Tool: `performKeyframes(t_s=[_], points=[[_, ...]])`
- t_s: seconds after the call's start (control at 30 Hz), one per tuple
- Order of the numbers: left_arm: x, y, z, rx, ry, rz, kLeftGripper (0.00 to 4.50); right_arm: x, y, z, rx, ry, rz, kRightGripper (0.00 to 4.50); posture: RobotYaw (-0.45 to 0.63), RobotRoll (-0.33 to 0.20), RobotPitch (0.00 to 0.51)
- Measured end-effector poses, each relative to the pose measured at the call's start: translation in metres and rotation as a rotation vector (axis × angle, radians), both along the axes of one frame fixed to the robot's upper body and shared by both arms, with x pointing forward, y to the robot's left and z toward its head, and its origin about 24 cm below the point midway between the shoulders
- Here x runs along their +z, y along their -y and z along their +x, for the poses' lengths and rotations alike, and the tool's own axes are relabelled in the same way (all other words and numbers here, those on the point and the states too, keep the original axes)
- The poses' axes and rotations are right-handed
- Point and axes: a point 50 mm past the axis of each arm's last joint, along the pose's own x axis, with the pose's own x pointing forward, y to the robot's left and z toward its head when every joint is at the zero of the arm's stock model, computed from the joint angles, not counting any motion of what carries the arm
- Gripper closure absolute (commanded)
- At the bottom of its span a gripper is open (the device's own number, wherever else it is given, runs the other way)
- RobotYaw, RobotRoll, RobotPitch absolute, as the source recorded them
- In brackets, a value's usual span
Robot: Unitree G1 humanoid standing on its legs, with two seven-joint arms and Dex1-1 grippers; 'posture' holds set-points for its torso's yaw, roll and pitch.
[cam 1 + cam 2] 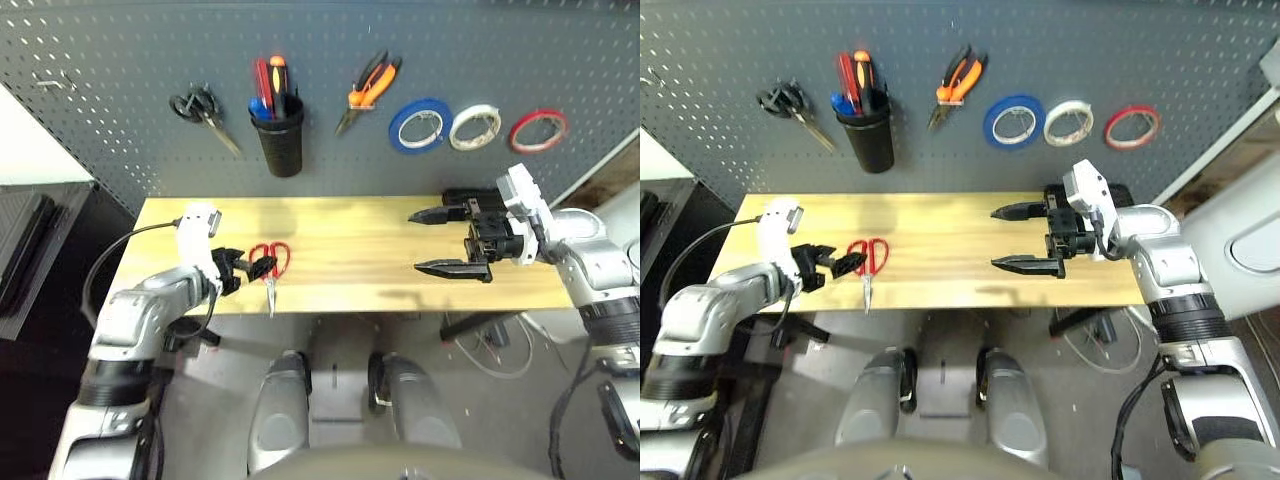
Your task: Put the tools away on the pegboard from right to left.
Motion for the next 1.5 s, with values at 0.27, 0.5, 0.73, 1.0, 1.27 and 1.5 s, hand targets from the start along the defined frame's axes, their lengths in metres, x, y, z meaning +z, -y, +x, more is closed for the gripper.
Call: performKeyframes(t_s=[0.27, 0.5, 0.73, 1.0, 1.27, 1.5], points=[[-0.025, -0.017, 0.014, 0.141, 0.046, 0.133, 0.07, -0.013, -0.014, -0.008, -0.026, 0.037, -0.022, 0.0, -0.12, 0.0, 0.23], [-0.033, -0.023, 0.015, 0.195, 0.062, 0.148, 0.07, -0.005, -0.021, -0.014, -0.013, 0.052, -0.015, 0.0, -0.13, 0.0, 0.259], [-0.046, -0.012, 0.012, 0.205, 0.024, 0.11, 0.07, 0.001, -0.024, -0.019, -0.002, 0.037, -0.015, 0.0, -0.14, 0.0, 0.278], [-0.052, -0.018, 0.014, 0.275, 0.035, 0.141, 0.07, 0.006, -0.024, -0.022, 0.008, 0.015, -0.016, 0.0, -0.15, 0.0, 0.28], [-0.051, -0.016, 0.016, 0.307, 0.057, 0.076, 0.07, 0.007, -0.023, -0.022, 0.005, 0.006, -0.021, 0.0, -0.14, 0.0, 0.274], [-0.043, -0.018, 0.016, 0.35, 0.083, -0.014, 0.07, 0.009, -0.022, -0.02, 0.005, 0.014, -0.026, 0.0, -0.14, 0.0, 0.271]])
